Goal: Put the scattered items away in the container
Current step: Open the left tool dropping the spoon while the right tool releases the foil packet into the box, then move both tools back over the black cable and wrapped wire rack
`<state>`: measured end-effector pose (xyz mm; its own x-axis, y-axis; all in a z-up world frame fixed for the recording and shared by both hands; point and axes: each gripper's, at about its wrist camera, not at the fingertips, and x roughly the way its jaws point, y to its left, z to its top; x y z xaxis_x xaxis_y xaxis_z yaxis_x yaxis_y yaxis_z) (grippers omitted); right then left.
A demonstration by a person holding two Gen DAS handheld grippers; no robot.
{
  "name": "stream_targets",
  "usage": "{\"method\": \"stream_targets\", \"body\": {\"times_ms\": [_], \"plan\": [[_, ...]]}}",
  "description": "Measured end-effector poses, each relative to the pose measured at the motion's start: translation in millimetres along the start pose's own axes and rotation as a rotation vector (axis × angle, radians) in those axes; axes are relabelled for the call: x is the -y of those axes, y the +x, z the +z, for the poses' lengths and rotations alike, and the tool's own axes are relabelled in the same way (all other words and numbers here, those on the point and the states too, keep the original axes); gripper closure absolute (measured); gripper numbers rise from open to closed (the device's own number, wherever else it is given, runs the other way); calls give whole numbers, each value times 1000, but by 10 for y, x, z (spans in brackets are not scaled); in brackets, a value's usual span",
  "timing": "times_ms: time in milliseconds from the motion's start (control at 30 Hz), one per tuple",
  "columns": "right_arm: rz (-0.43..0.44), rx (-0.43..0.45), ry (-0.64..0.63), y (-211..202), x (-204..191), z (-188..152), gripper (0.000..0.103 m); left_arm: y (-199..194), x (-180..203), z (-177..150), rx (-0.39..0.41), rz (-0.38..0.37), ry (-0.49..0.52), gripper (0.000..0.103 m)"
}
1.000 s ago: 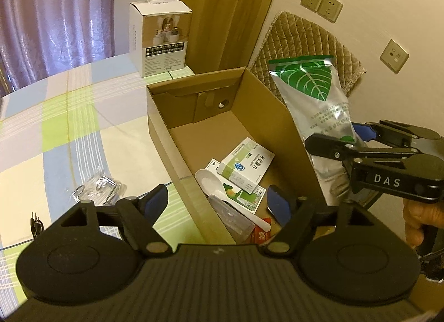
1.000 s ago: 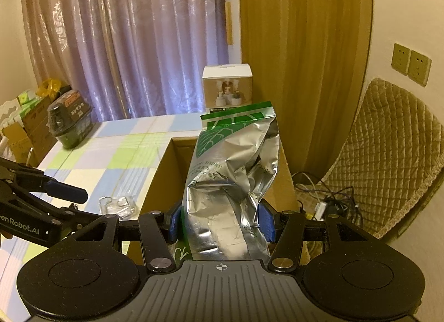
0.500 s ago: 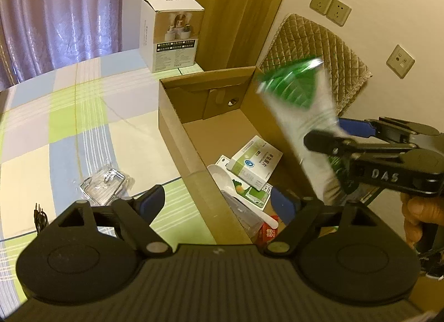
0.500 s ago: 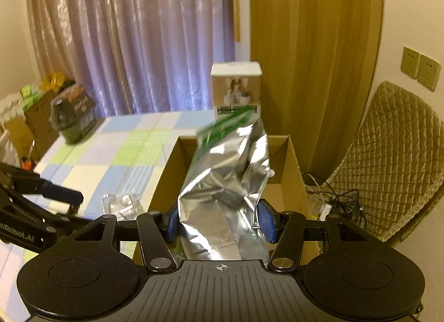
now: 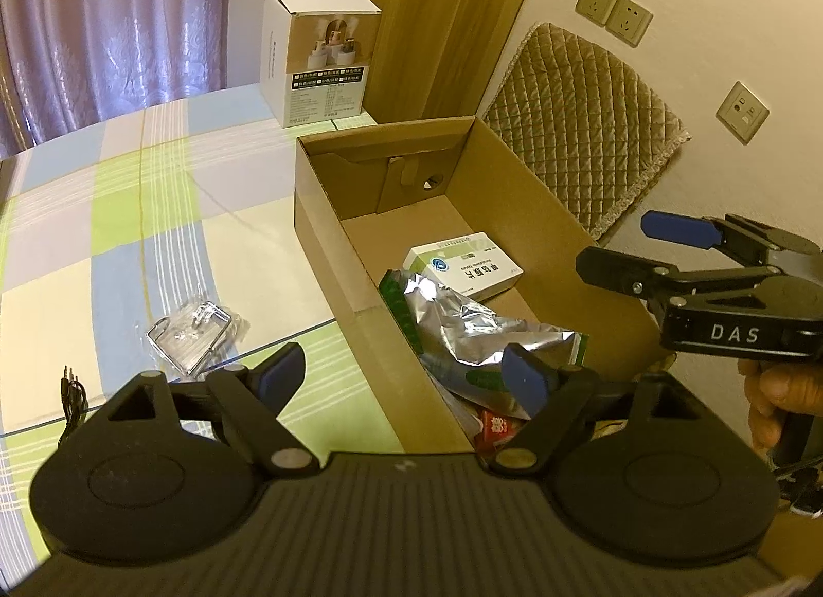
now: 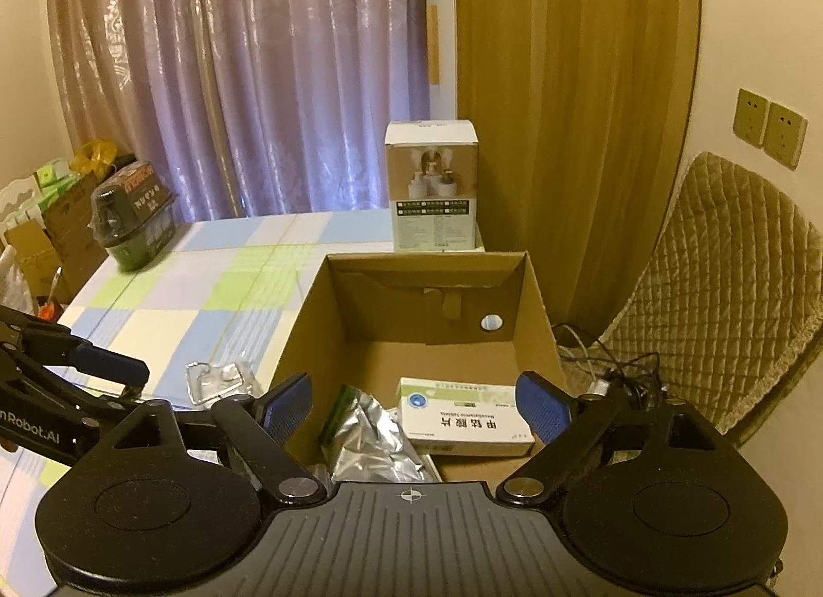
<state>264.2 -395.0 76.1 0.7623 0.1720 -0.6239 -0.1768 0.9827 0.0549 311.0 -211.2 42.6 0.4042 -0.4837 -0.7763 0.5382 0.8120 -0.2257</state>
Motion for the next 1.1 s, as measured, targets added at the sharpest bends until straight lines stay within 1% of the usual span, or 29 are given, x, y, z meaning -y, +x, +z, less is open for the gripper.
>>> {"method": "stream_targets", "body": {"times_ms": [200, 533, 567, 767, 1000, 1100], "plan": [[-3, 0, 1, -74, -7, -5, 12, -61, 6, -35, 3, 7, -1, 20], [-4, 6, 10, -272, -63, -38, 12, -324, -1, -194, 12, 32, -14, 18], [-3, 7, 11, -295, -71, -42, 12, -355, 5, -212, 14, 37, -15, 15], [3, 13, 15, -432, -139, -63, 12, -553, 26, -324, 29, 54, -26, 9], [7, 15, 23, -601, -229, -124, 12, -752, 81, -448, 41, 80, -16, 2], [10, 14, 22, -662, -277, -144, 12, -840, 98, -497, 48, 89, -19, 2]]}}
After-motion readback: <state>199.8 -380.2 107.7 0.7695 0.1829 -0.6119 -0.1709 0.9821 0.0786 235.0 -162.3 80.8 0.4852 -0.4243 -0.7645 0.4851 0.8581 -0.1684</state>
